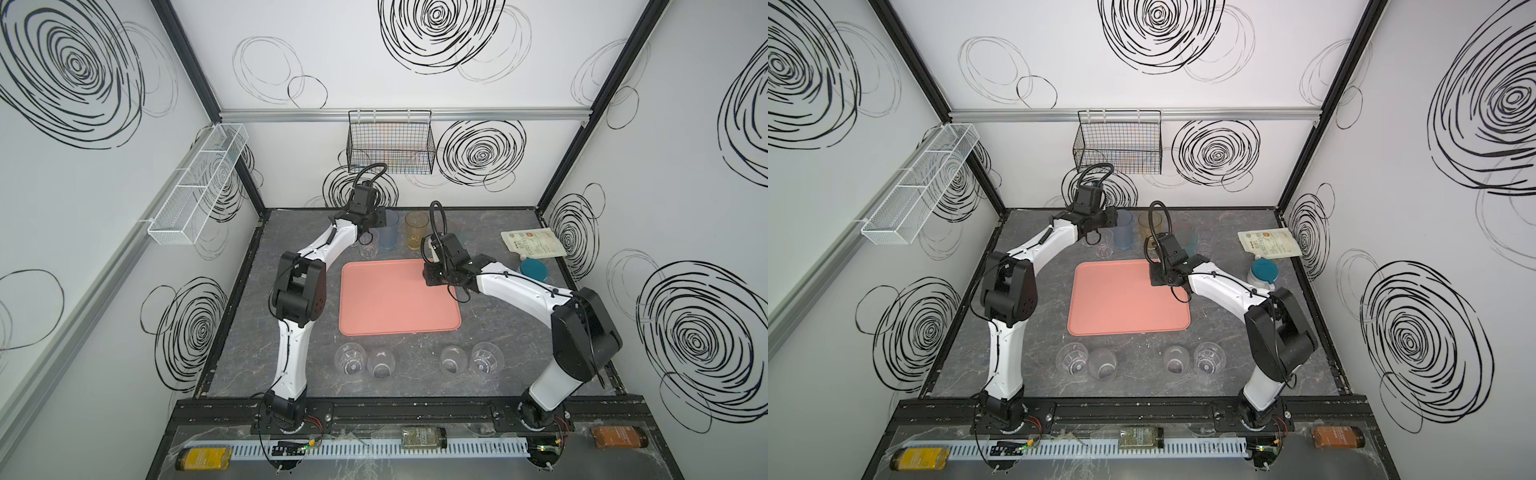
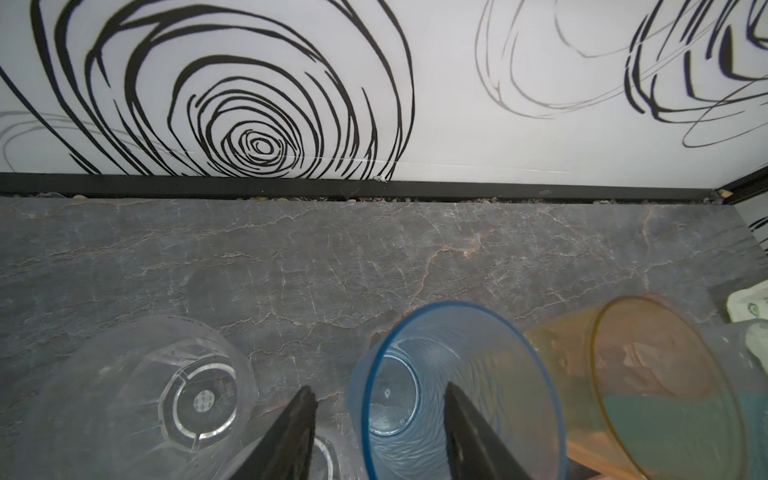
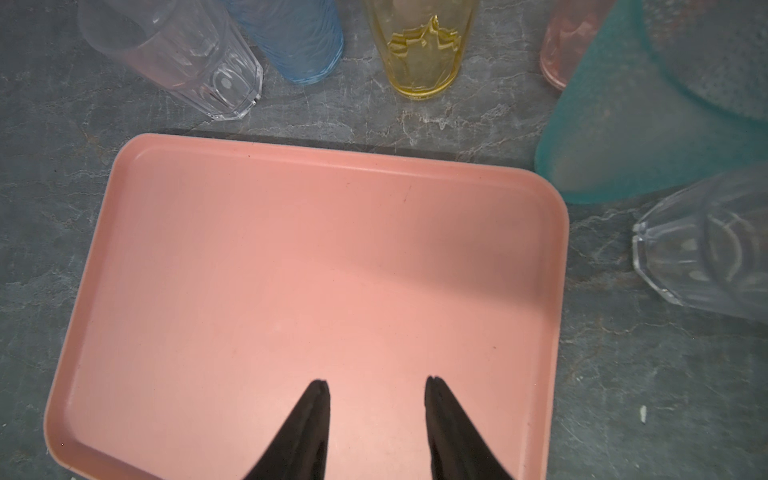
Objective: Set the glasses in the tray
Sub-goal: 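Lower left gripper onto the blue textured glass and grasp its rim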
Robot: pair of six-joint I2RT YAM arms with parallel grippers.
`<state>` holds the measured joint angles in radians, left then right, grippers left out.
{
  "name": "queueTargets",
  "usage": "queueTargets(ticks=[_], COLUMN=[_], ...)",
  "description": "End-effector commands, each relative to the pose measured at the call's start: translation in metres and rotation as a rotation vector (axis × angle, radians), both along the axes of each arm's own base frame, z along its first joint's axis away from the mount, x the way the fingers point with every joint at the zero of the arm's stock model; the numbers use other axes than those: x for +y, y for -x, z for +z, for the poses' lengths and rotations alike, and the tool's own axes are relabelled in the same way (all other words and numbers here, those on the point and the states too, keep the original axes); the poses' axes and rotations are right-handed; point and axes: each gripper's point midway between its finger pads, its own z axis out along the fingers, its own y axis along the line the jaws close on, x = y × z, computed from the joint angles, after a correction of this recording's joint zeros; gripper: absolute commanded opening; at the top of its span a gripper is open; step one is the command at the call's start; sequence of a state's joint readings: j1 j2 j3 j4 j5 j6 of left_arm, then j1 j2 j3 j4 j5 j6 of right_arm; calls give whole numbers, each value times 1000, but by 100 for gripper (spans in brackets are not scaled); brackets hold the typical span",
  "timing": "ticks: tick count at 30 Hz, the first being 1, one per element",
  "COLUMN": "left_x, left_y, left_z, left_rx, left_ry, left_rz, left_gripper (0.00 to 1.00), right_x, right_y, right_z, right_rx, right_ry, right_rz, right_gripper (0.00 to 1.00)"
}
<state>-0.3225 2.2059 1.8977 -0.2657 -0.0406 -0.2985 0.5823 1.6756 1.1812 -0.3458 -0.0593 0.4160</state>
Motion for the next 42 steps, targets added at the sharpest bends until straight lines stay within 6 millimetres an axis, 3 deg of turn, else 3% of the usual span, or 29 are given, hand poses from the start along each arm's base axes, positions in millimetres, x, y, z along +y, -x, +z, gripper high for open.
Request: queueTargets(ticks=[1,17,27,35,42], left_x=[1,0,-1,2,-3], left_y=[-6,-15,-15,-15,-13], left_z=[-1,-12,-20,-21,-6], left_rx=[-16,-35,-19,-18,-32], left_ry=[-75,-155,-162,-171,-128], left_rz=[15,47,48,57,46], left_gripper=[52,38,29,21,18], right_x=[2,11,34,40,54], right_y=[-9,-2,-18,-28,-40], right_z=[3,-14,-8,-7,-6], right_rx=[-19,8,-13,-32,-34], right_ry=[12,17,4,5,-24], right_rz=[-12,5,24,13,18], right_gripper=[43,44,43,43,43])
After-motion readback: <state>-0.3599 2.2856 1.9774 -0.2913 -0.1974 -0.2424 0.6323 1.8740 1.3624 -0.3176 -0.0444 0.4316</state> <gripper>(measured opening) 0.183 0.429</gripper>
